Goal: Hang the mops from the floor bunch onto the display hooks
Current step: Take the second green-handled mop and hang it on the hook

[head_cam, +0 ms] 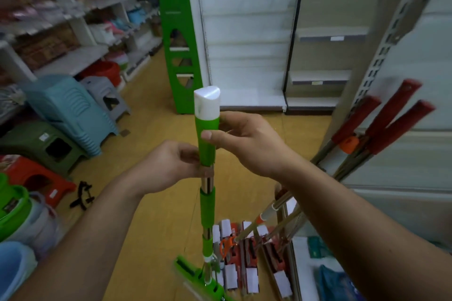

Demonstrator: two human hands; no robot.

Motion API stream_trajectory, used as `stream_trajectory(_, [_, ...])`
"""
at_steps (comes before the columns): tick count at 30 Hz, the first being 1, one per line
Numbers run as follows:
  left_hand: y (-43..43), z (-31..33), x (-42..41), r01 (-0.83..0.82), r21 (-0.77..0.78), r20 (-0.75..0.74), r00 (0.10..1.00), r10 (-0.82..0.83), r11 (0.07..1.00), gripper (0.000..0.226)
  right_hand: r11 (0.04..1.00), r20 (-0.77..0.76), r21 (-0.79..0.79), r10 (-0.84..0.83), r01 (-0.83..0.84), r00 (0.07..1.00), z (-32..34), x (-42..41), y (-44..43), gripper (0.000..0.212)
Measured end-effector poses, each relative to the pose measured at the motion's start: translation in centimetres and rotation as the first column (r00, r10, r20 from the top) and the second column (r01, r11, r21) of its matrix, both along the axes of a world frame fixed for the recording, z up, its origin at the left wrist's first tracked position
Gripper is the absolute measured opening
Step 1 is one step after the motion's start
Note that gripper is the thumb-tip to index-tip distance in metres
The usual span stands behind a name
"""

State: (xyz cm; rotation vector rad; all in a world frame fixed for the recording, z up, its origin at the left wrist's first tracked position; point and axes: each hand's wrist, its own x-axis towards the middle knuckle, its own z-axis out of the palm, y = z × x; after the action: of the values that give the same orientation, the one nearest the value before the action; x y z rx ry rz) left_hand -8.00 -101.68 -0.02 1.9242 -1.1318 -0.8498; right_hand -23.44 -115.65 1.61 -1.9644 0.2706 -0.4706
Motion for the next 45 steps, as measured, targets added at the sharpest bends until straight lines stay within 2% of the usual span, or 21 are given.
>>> stream_trajectory(10, [-0.6, 4.9, -19.3, 0.085, -0.213, 0.021, 0.996, -0.082, 0.973, 0.013, 0.991, 0.13, -0.059, -0.108, 0.117, 0.986, 5.3, -19.6, 0.3, 0.028])
stream_trajectory(15, [-2.9, 5.4, -29.2, 0.053, -0.373, -0.033, 0.997, -0.07, 0.926, 0.013, 0.974, 0.194, 0.004, -0.221, 0.225, 0.956, 7.1, -29.7, -0.5, 0.024])
stream_trajectory(20, [-6.0, 6.1, -38.2, 0.1, -0.424, -0.078, 0.986, -0.147, 0.9, 0.019, 0.943, 0.186, 0.017, -0.331, 0.333, 0.925, 8.8, -39.2, -1.3, 0.021])
stream_trajectory(25, [-9.9, 7.4, -45.5, 0.171, -0.444, -0.085, 0.969, -0.232, 0.879, 0.013, 0.883, 0.186, -0.022, -0.458, 0.469, 0.87, 10.4, -46.8, -2.8, 0.013])
stream_trajectory(34, [-19.4, 9.9, -57.8, 0.251, -0.558, -0.141, 0.911, -0.389, 0.791, 0.009, 0.711, 0.172, -0.08, -0.681, 0.699, 0.712, 14.8, -58.8, -7.6, 0.019])
stream_trajectory(39, [-25.5, 10.7, -64.2, 0.301, -0.594, -0.099, 0.893, -0.439, 0.746, 0.013, 0.622, 0.139, -0.156, -0.755, 0.767, 0.641, 16.6, -65.4, -11.6, 0.019])
stream_trajectory(43, [-30.3, 10.9, -68.4, 0.344, -0.592, -0.062, 0.883, -0.466, 0.729, 0.022, 0.575, 0.107, -0.28, -0.777, 0.769, 0.62, 17.5, -69.7, -15.3, 0.015])
stream_trajectory(45, [-32.7, 11.3, -70.0, 0.37, -0.598, -0.042, 0.872, -0.488, 0.711, 0.024, 0.553, 0.12, -0.284, -0.79, 0.783, 0.601, 17.9, -71.6, -17.5, 0.016])
